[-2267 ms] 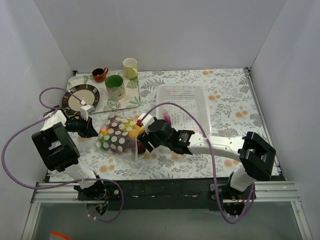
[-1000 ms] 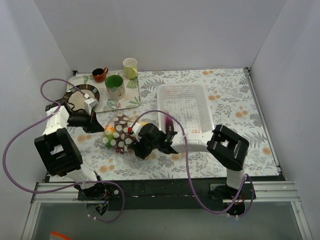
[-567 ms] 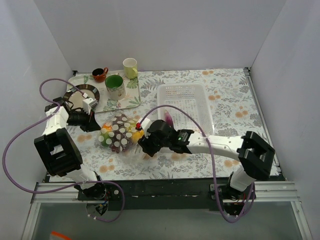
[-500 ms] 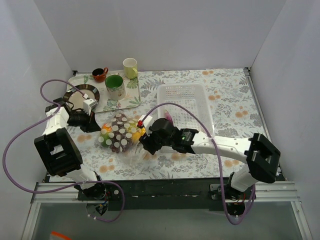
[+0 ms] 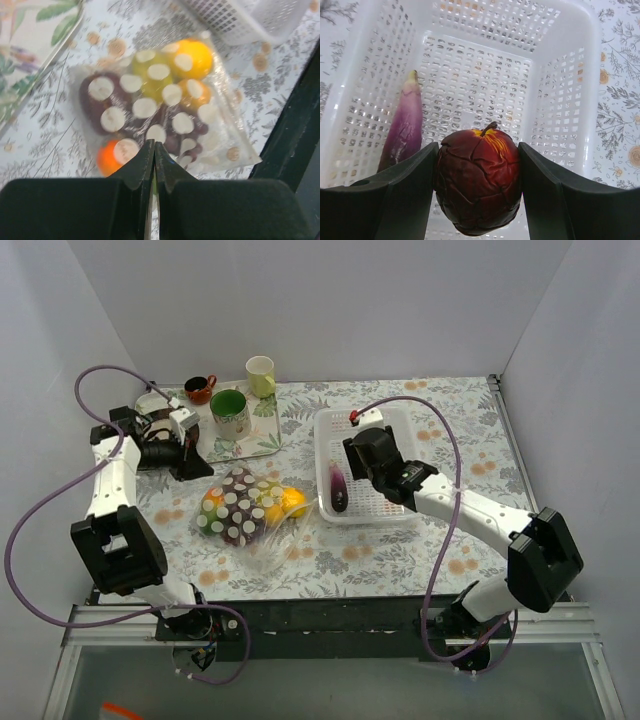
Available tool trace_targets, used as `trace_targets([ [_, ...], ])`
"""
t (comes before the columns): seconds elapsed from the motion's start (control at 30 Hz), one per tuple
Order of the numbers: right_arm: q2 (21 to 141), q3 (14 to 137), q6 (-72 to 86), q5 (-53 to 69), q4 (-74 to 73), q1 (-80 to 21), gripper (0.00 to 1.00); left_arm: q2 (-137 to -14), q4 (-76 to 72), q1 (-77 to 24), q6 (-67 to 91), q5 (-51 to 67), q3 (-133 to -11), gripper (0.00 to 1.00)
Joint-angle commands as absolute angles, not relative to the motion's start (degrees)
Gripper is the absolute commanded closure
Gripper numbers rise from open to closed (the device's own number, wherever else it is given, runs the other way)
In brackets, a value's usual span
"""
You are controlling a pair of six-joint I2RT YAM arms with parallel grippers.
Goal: Open the zip-top bag and remove the fake food
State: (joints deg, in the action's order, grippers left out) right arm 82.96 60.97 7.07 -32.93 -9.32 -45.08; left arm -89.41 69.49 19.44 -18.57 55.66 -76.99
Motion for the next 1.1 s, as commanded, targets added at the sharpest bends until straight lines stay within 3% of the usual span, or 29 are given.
trace_targets([
  [0.0,87.9,63.0,8.9,-33.8,-11.4,-45.0,0.77,-83.3,75.3,16.4,-16.6,62.0,-79.8,1.00],
  [0.07,89.4,64.0,9.5,-33.1,-12.6,-44.9,0.70,-82.4,74.9,16.2,-16.9,61.3,-76.6,1.00],
  [0.17,89.2,64.8,9.7,-31.7,-13.1,-44.9,0.39,-81.4,73.1,16.4,-18.5,55.7,-71.8,1.00],
  [0.2,89.0,65.1,9.3,-30.3,-13.2,-45.0,0.23,-81.4,72.1,17.8,-18.6,54.2,-68.7,1.00],
  [0.27,88.1,65.6,8.4,-29.4,-13.4,-45.0,0.07,-82.0,66.9,21.4,-18.9,50.5,-66.1,1.00],
  [0.3,87.6,65.7,8.0,-28.8,-14.1,-45.1,0.04,-82.7,64.8,26.9,-18.8,50.2,-65.2,1.00],
  [0.33,87.0,65.4,7.8,-28.6,-14.0,-45.2,0.03,-86.0,61.4,29.6,-18.3,50.2,-65.8,0.90],
  [0.37,85.8,65.1,7.7,-28.1,-13.7,-45.2,0.02,-88.3,61.2,32.0,-18.6,50.4,-66.8,0.67],
  [0.43,84.6,64.7,7.6,-26.9,-12.9,-45.4,0.02,-95.8,66.6,35.9,-23.3,51.6,-71.4,0.57],
  [0.47,83.5,64.7,7.4,-26.8,-12.7,-46.0,0.02,-97.7,68.3,36.6,-24.3,53.1,-72.6,0.39],
  [0.53,82.7,64.9,6.6,-26.1,-12.4,-47.0,0.02,-99.3,71.1,37.3,-26.8,54.1,-72.7,0.35],
  [0.57,81.6,64.6,6.0,-25.8,-12.0,-48.8,0.02,-99.1,71.2,37.3,-28.8,54.9,-71.6,0.25],
  [0.77,77.1,58.3,-2.5,-21.0,-4.2,-59.6,0.02,-100.8,66.1,36.4,-29.4,53.9,-63.4,0.20],
  [0.8,77.1,57.5,-3.1,-18.9,-3.7,-60.3,0.02,-101.5,65.3,36.4,-29.3,53.9,-63.1,0.02],
  [1.03,81.7,55.5,-3.1,-10.6,-2.1,-62.8,0.02,-104.1,63.7,34.7,-29.5,57.4,-62.8,0.02],
  [1.07,83.0,55.9,-3.0,-9.7,-2.6,-62.8,0.02,-104.2,63.6,33.7,-30.0,57.6,-62.7,0.07],
])
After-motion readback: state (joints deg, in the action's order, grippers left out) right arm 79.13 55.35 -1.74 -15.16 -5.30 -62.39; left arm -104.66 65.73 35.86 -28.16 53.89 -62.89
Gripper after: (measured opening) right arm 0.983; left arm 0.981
